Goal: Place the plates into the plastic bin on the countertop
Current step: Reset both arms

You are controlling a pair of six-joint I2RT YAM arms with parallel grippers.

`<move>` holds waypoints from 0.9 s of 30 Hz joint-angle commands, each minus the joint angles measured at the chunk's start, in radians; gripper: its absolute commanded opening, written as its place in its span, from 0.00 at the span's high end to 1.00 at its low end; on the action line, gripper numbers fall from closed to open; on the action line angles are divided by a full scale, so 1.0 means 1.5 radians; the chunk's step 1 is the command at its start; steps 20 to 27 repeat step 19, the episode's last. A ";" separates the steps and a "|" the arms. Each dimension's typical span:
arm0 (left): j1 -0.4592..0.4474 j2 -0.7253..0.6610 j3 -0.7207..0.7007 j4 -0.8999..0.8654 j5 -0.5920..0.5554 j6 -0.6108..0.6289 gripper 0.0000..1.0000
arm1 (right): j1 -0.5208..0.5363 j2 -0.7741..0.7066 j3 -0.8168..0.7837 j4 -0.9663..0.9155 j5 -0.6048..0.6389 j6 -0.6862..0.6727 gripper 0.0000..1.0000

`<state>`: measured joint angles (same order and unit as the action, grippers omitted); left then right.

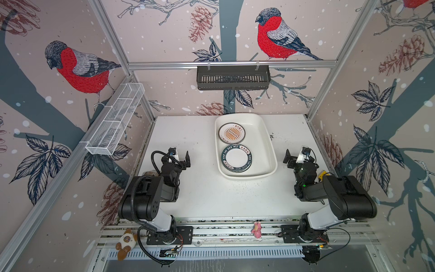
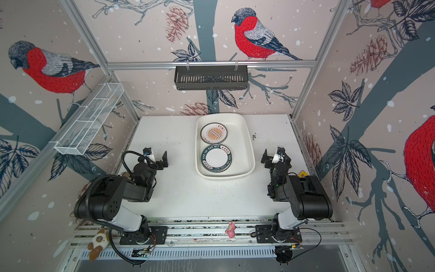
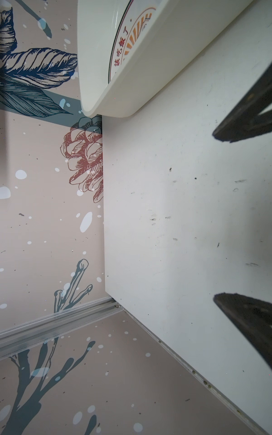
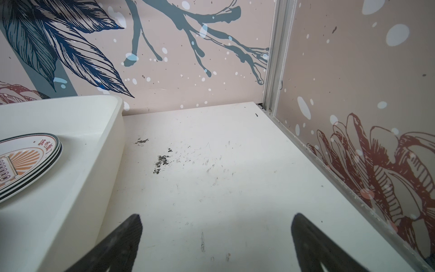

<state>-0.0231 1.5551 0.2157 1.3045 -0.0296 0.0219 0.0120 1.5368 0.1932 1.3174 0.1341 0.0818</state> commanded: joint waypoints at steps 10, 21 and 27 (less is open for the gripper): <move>0.001 -0.001 0.003 0.016 -0.007 -0.003 0.01 | 0.001 0.000 0.003 0.009 0.008 -0.001 0.00; 0.001 -0.001 0.003 0.015 -0.007 -0.003 0.01 | 0.003 0.000 0.002 0.010 0.010 -0.002 0.00; 0.001 -0.001 0.003 0.015 -0.007 -0.003 0.01 | 0.003 0.000 0.002 0.010 0.010 -0.002 0.00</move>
